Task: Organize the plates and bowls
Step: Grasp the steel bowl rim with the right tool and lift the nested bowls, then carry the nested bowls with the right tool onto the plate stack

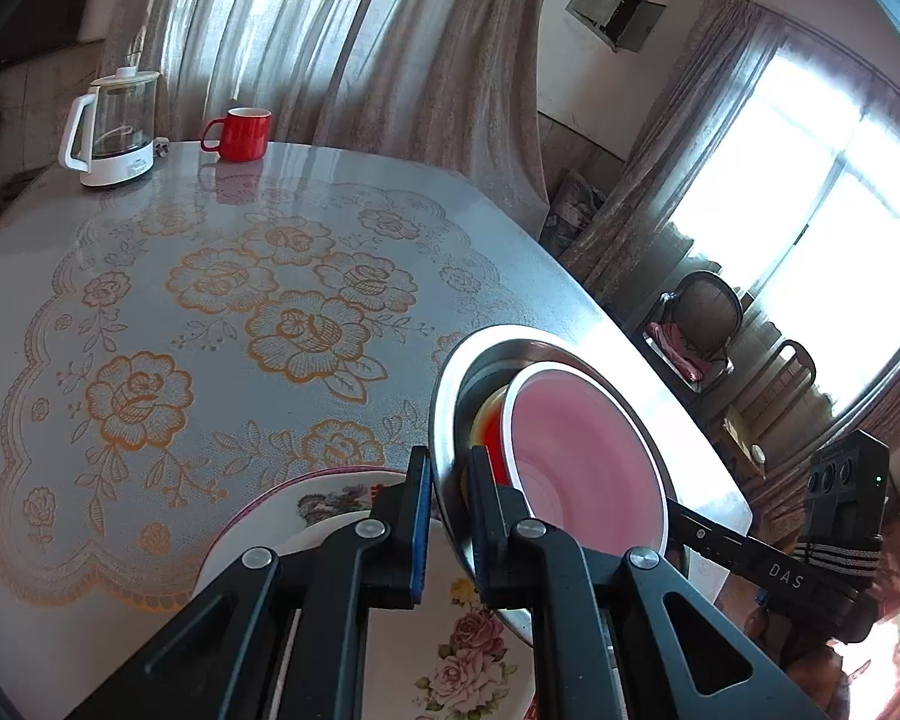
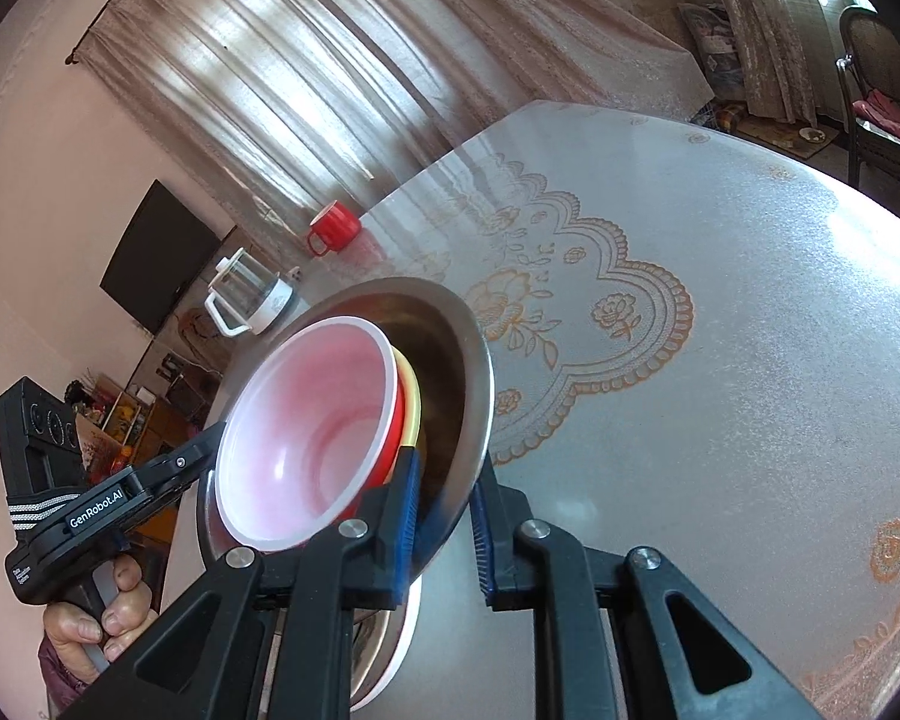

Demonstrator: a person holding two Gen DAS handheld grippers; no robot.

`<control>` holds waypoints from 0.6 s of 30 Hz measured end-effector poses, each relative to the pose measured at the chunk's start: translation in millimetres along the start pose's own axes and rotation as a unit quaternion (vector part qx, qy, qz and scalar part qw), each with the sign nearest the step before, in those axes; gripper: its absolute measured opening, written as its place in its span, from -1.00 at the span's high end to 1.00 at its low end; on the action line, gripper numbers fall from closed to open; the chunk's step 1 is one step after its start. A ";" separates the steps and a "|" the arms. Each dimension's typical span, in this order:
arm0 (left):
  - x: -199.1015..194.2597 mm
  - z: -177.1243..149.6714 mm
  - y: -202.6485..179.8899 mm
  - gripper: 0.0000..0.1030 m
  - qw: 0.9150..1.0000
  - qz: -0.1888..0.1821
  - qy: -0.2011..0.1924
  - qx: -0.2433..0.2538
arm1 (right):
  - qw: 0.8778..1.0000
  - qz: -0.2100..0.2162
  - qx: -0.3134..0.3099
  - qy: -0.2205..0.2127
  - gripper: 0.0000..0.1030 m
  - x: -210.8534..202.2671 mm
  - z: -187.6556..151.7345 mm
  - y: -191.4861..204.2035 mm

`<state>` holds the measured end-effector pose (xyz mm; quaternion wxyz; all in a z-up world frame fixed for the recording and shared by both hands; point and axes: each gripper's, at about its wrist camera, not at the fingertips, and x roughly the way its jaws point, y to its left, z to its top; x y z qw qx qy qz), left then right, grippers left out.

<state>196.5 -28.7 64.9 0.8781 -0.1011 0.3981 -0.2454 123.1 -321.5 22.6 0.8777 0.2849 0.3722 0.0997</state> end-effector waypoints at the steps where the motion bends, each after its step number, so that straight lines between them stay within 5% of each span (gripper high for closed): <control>1: -5.1 -2.7 3.9 0.78 1.000 0.003 -0.005 -0.001 | 1.000 0.003 -0.006 0.003 0.70 1.5 -1.8 5.3; 18: -58.2 -61.6 65.4 0.74 0.997 0.032 -0.015 -0.065 | 0.993 0.023 -0.080 0.079 0.70 36.0 -35.4 65.0</control>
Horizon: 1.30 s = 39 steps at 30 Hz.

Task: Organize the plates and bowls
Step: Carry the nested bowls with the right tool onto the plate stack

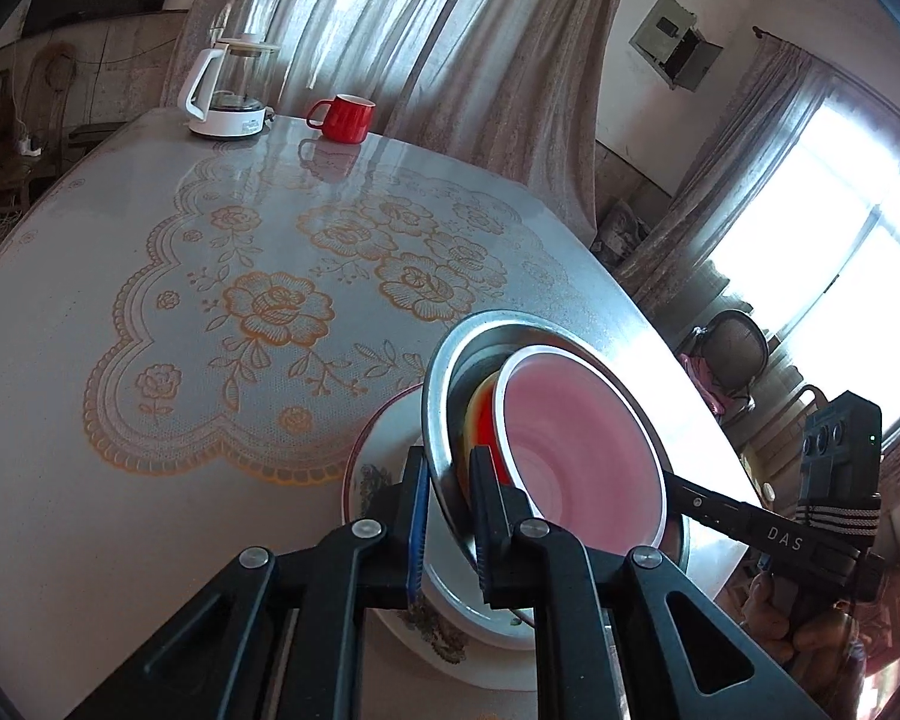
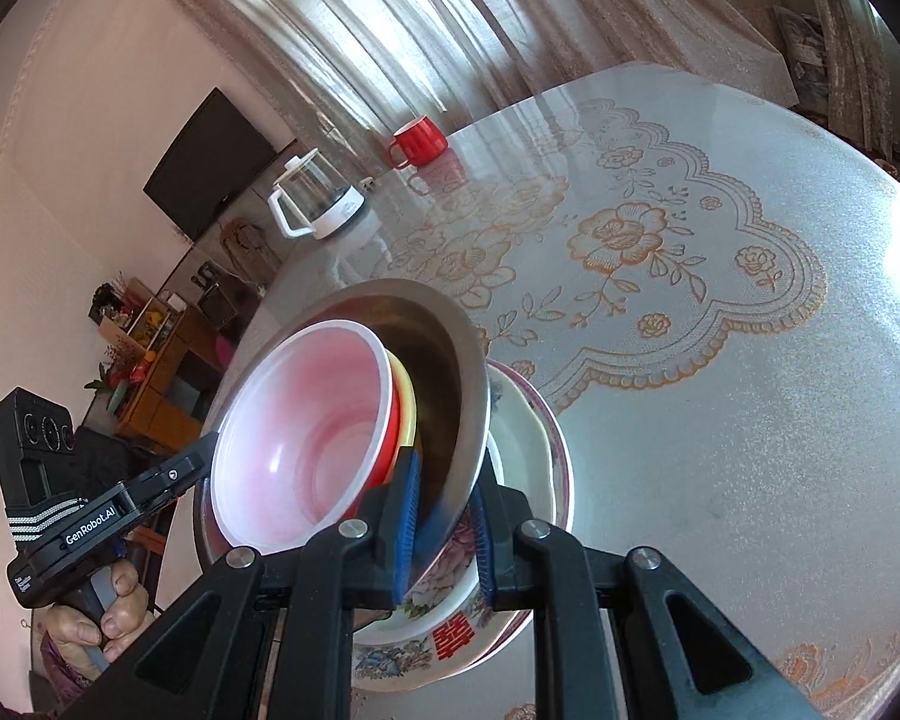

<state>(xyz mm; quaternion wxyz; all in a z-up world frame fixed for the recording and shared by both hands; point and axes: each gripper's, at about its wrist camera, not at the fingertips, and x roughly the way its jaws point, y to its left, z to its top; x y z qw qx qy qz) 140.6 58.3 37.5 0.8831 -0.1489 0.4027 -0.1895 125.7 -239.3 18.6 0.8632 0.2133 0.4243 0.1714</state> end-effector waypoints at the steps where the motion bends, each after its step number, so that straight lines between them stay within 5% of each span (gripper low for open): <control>1: -1.2 -2.5 1.9 0.74 1.000 0.001 0.000 0.000 | 1.000 -0.002 -0.004 0.005 0.70 2.6 -0.8 1.8; 13: 10.9 -25.8 13.7 0.73 0.999 -0.010 0.031 -0.029 | 0.997 -0.051 -0.021 0.057 0.70 21.1 -8.5 1.3; 32: 9.4 -32.1 11.6 0.69 0.999 -0.014 0.028 -0.035 | 0.996 -0.074 -0.039 0.035 0.66 17.4 -6.6 6.6; 39: -0.3 -32.0 22.4 0.60 0.998 -0.014 0.011 -0.061 | 1.000 -0.028 -0.012 0.003 0.41 -2.4 -3.2 1.6</control>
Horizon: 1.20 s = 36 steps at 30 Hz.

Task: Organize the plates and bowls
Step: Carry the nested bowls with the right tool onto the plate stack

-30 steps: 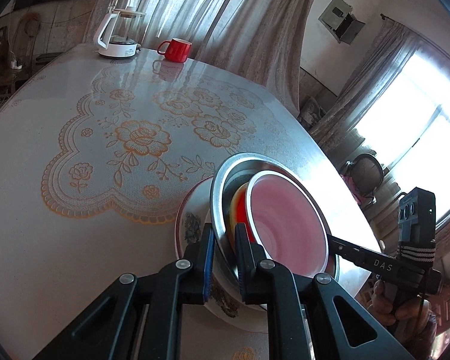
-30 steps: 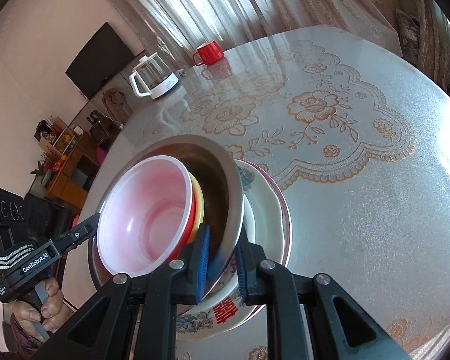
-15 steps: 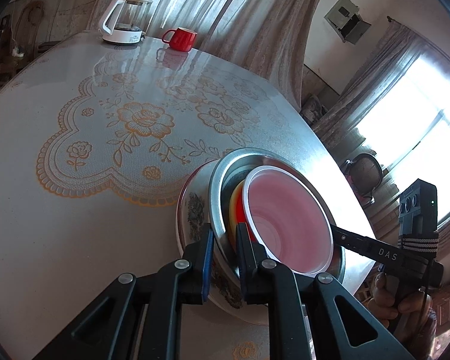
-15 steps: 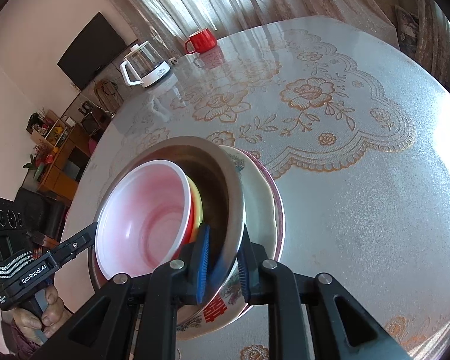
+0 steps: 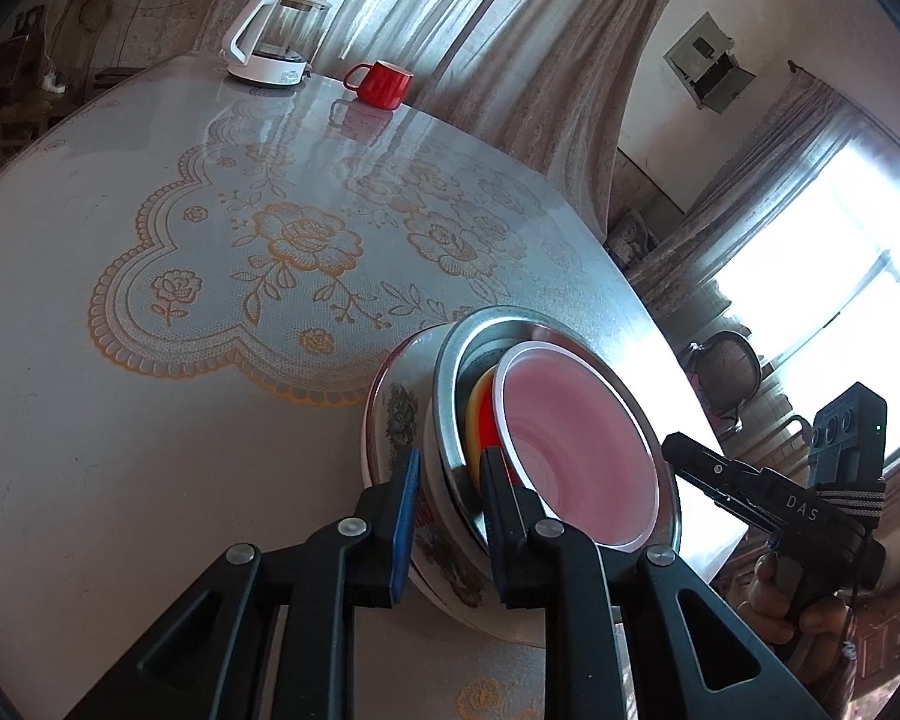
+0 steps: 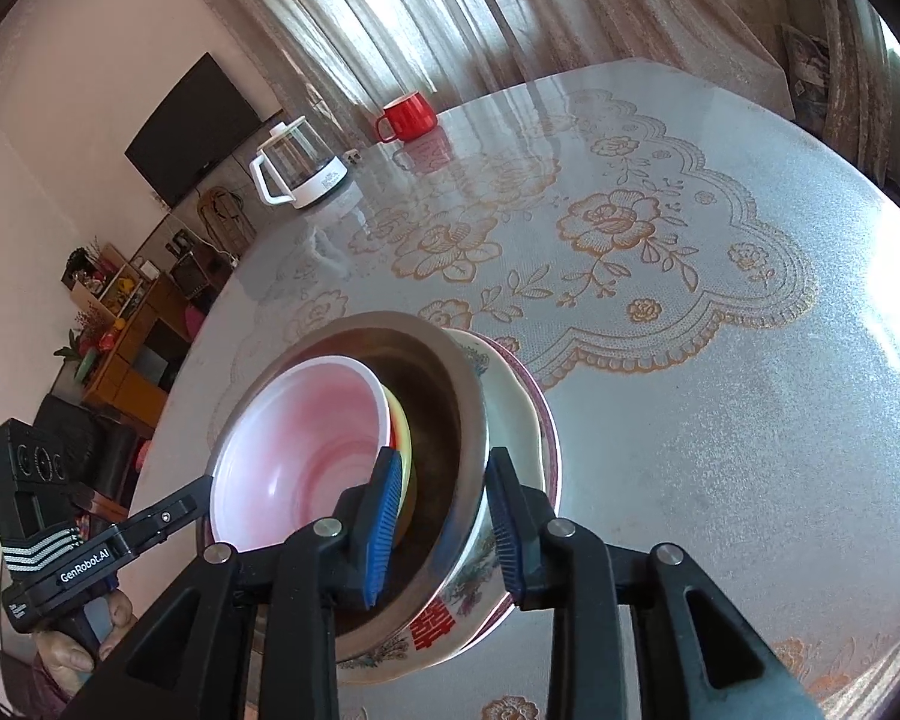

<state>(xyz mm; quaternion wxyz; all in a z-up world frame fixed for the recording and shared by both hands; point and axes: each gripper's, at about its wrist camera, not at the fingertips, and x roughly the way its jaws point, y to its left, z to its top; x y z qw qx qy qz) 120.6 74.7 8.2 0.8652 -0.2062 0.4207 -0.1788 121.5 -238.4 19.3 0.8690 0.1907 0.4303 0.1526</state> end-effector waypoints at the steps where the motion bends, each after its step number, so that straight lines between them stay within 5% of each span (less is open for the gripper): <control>1: -3.0 0.1 1.6 0.60 1.000 0.001 -0.005 -0.002 | 1.000 0.004 0.003 -0.005 0.41 -3.4 0.5 -0.6; 9: -20.7 -3.2 26.8 0.60 0.999 0.021 -0.028 -0.031 | 0.998 0.031 0.011 -0.044 0.45 -31.6 -9.6 -8.0; 36: -0.5 -30.0 9.9 0.62 0.999 0.037 0.001 0.016 | 0.998 0.053 0.019 0.039 0.70 -6.2 -65.0 -13.6</control>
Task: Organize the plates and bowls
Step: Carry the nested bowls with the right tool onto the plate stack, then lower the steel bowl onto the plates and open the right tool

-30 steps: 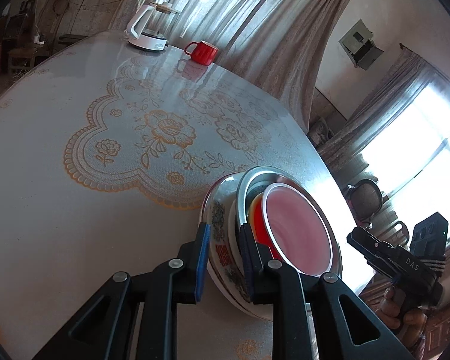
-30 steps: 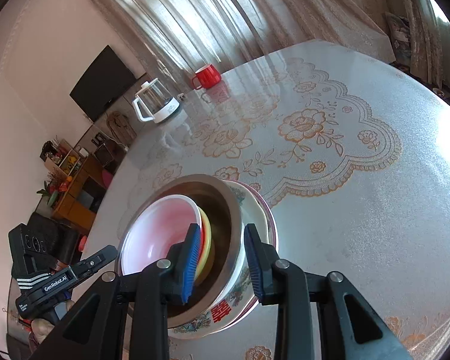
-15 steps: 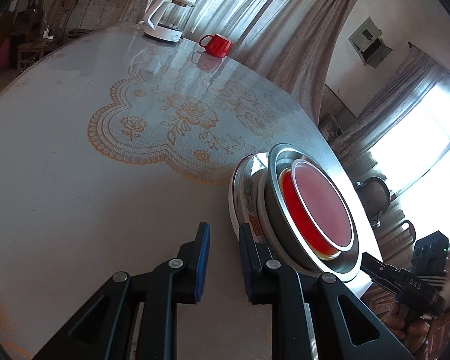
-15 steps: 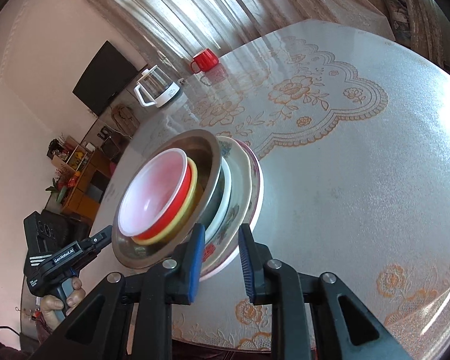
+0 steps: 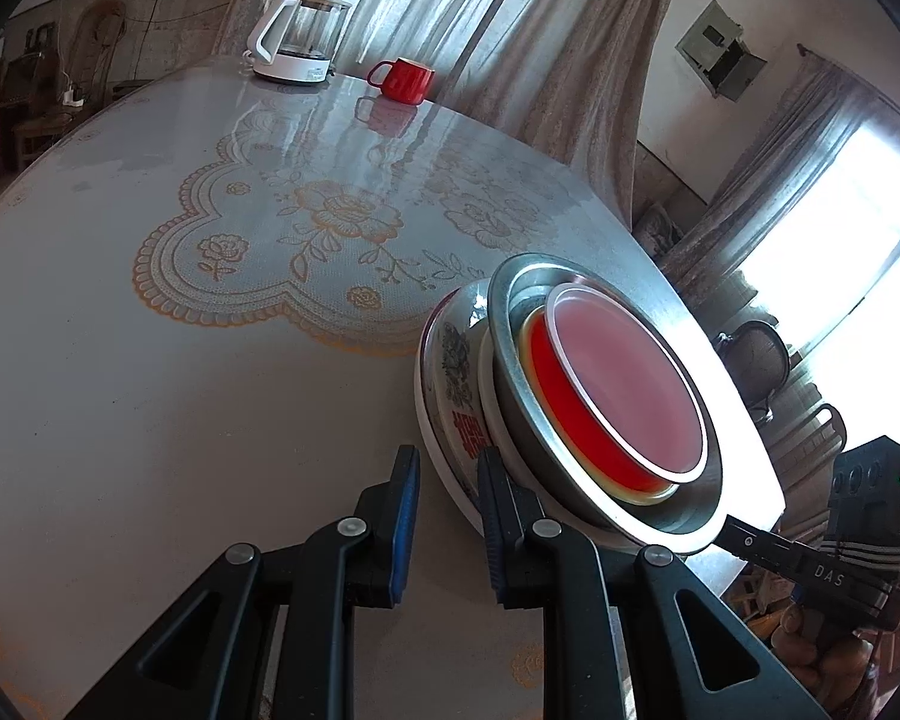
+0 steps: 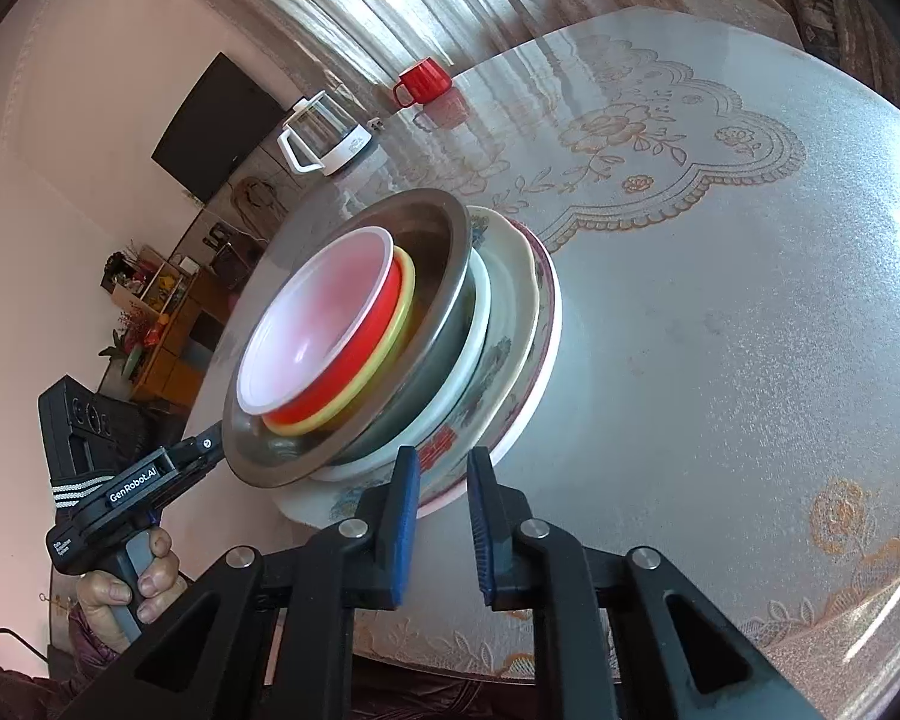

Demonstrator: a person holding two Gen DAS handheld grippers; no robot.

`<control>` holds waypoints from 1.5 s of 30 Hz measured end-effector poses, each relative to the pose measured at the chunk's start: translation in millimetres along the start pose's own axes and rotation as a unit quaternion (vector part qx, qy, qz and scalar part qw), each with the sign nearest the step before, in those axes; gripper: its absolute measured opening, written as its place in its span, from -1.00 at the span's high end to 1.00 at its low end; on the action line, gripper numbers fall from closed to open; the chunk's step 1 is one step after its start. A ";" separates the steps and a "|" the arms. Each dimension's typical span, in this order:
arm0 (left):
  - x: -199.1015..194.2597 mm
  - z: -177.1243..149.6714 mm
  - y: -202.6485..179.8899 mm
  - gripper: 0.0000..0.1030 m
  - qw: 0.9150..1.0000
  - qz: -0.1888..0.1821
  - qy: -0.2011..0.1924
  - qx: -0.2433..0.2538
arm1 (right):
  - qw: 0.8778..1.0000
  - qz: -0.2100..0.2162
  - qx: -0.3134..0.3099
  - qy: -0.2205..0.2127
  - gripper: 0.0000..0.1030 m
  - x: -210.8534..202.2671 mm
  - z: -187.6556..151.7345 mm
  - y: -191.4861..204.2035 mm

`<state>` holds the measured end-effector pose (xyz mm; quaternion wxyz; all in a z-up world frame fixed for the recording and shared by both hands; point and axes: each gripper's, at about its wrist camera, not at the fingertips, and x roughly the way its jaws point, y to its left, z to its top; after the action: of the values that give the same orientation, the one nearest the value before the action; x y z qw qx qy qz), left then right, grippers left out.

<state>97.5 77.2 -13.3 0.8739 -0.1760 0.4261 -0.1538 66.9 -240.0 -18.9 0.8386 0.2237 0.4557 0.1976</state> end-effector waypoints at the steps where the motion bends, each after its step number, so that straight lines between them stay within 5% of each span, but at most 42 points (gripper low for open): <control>1: 0.9 -0.8 -1.7 0.62 1.000 -0.001 0.002 0.002 | 1.000 0.000 -0.001 -0.001 0.70 -0.4 0.2 -0.2; 21: 14.9 2.5 -19.6 0.63 0.999 0.011 0.003 0.034 | 0.996 -0.074 -0.033 -0.026 0.77 5.4 17.4 7.0; 45: 5.1 -6.3 -12.8 0.58 0.999 0.025 -0.011 0.028 | 0.991 -0.105 -0.072 -0.027 0.71 5.2 11.7 18.2</control>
<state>94.0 62.6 -14.9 0.8865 -0.1427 0.4167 -0.1418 77.2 -224.5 -6.7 0.8806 0.1190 0.4387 0.1341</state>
